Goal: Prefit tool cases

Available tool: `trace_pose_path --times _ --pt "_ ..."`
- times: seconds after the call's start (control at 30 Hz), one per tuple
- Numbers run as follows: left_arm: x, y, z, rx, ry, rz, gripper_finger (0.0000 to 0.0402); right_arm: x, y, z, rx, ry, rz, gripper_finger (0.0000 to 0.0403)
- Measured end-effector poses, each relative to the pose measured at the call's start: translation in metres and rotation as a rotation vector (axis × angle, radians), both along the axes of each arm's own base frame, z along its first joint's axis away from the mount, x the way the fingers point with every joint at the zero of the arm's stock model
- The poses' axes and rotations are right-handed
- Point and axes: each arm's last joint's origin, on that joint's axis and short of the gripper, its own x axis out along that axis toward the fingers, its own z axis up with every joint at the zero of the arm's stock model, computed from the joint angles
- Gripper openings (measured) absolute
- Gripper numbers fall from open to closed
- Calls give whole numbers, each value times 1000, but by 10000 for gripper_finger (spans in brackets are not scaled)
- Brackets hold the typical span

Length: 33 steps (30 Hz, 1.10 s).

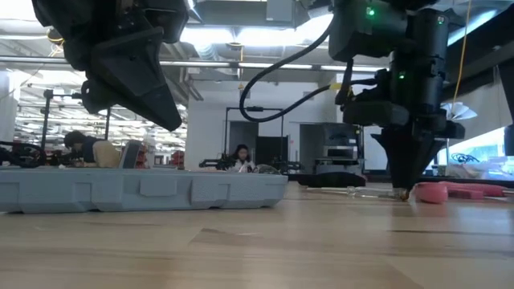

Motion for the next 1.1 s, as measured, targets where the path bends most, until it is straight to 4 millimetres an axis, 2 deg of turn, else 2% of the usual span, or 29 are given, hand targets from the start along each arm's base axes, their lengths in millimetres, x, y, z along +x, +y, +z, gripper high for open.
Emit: trace_pose_path --times 0.2,0.33,0.47,0.6,0.73,0.97,1.1 --pt "0 0 0 2 0 1 0 4 -18 0 -92 -22 -62 0" --pt "0 0 0 2 0 1 0 16 -29 2 -64 -126 -74 0" --pt "0 0 0 -7 -2 10 0 28 -21 6 -25 -250 -56 0" --pt "0 0 0 -15 -3 19 0 30 -12 10 -55 -274 -39 0" --pt "0 0 0 1 0 5 0 31 -13 10 -37 -281 -36 0" --pt "2 4 0 16 3 3 0 36 -13 -9 53 -230 -8 0" --pt "2 4 0 12 2 8 0 37 -11 -12 39 -228 -2 0"
